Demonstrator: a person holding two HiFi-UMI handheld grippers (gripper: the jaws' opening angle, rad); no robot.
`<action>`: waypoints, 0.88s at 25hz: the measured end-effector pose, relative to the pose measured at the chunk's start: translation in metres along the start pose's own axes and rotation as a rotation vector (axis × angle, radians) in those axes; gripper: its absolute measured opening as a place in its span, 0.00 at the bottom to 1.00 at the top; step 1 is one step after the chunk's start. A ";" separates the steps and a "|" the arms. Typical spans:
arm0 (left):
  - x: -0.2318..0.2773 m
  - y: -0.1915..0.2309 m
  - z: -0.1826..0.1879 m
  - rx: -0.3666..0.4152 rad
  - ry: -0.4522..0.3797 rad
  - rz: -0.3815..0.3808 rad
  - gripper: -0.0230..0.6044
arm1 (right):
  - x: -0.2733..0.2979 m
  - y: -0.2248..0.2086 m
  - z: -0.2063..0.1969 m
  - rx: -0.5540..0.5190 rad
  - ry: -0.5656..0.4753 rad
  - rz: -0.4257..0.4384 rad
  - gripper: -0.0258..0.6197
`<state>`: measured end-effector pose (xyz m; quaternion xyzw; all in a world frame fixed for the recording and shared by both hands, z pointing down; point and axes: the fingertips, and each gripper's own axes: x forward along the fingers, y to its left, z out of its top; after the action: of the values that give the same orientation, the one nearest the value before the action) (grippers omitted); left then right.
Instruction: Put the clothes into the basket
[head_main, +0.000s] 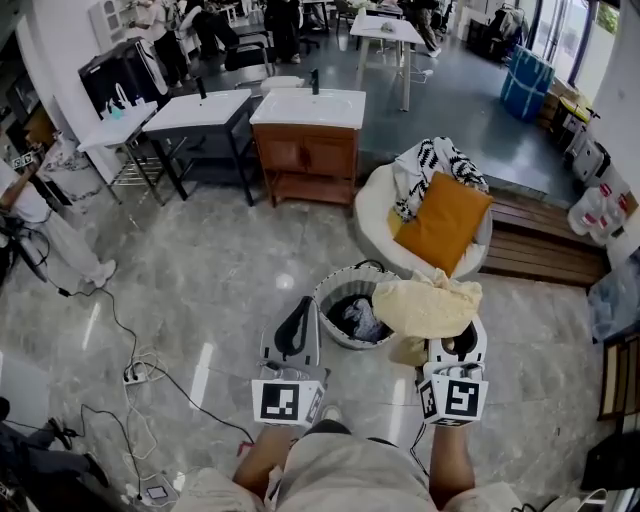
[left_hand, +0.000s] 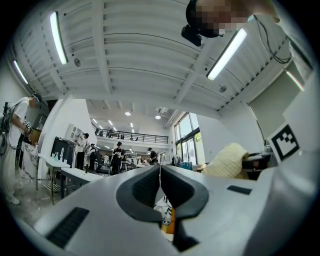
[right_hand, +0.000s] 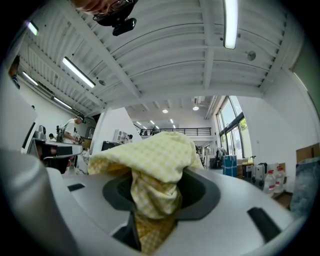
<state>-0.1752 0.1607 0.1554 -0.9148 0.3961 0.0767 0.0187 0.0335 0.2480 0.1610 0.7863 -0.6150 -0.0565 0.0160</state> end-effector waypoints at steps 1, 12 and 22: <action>0.005 0.006 0.000 -0.004 -0.002 -0.001 0.05 | 0.006 0.003 0.000 -0.002 0.001 -0.002 0.30; 0.051 0.024 -0.016 -0.016 0.021 -0.018 0.05 | 0.056 0.000 -0.012 0.007 0.012 -0.011 0.30; 0.131 -0.001 -0.025 0.018 0.021 -0.001 0.05 | 0.120 -0.056 -0.023 0.040 -0.012 0.027 0.30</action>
<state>-0.0836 0.0645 0.1599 -0.9156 0.3964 0.0638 0.0227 0.1187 0.1442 0.1704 0.7777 -0.6268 -0.0488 -0.0025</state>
